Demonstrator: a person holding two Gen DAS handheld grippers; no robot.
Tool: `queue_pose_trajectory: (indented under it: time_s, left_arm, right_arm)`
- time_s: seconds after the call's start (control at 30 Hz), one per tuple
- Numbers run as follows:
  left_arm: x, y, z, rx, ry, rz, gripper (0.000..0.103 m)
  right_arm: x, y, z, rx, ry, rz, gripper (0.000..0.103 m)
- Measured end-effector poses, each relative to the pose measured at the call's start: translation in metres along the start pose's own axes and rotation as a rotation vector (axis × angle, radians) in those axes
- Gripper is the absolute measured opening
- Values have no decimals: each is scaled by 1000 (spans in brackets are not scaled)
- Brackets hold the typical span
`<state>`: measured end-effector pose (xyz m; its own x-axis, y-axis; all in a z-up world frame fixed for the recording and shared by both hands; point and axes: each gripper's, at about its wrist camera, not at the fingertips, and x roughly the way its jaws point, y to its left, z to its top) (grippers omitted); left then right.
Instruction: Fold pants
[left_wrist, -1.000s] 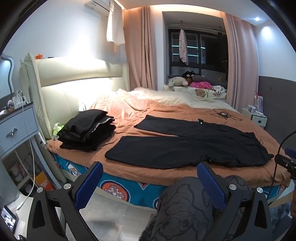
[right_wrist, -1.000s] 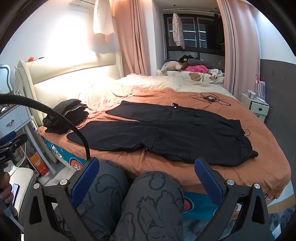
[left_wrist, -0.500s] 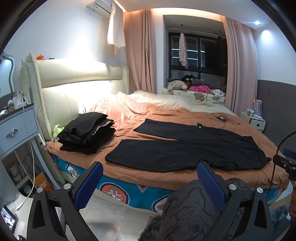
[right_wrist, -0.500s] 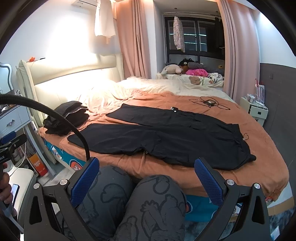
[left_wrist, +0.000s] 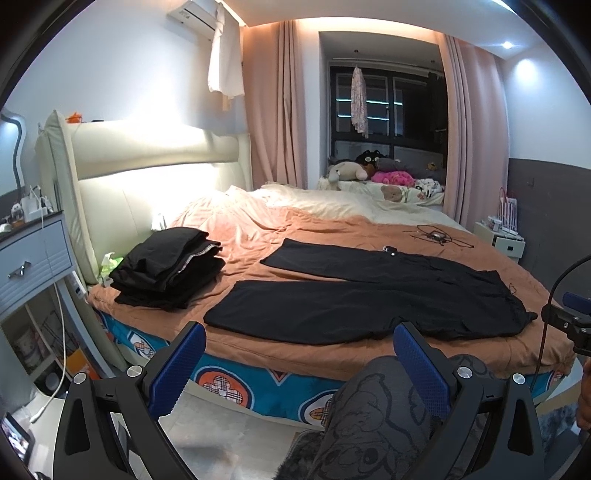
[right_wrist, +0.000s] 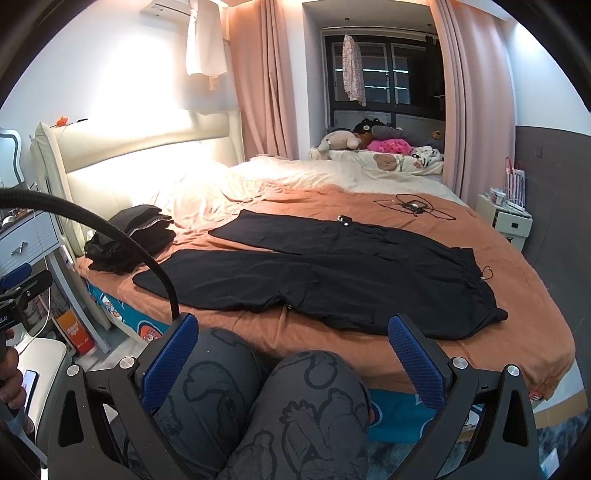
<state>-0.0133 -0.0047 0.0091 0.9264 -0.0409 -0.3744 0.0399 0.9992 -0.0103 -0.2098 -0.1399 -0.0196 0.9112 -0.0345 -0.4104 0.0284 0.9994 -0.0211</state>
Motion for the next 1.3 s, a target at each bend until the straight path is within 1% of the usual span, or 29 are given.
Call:
queue_pose_trajectory:
  time_s: [0.83,1.03,1.3]
  left_arm:
    - [-7,-3,0,8,-12,9,103]
    - [-8,-4,3,4,-22,9,103]
    - [-2,-7,3,6,-9,12,103]
  right_arm:
    - [-3,-4,-5,14,-12,9,103]
    - [-4,-7,-5,20,-19,-2,103]
    - [0,-12,-6,25,-12,-2,103]
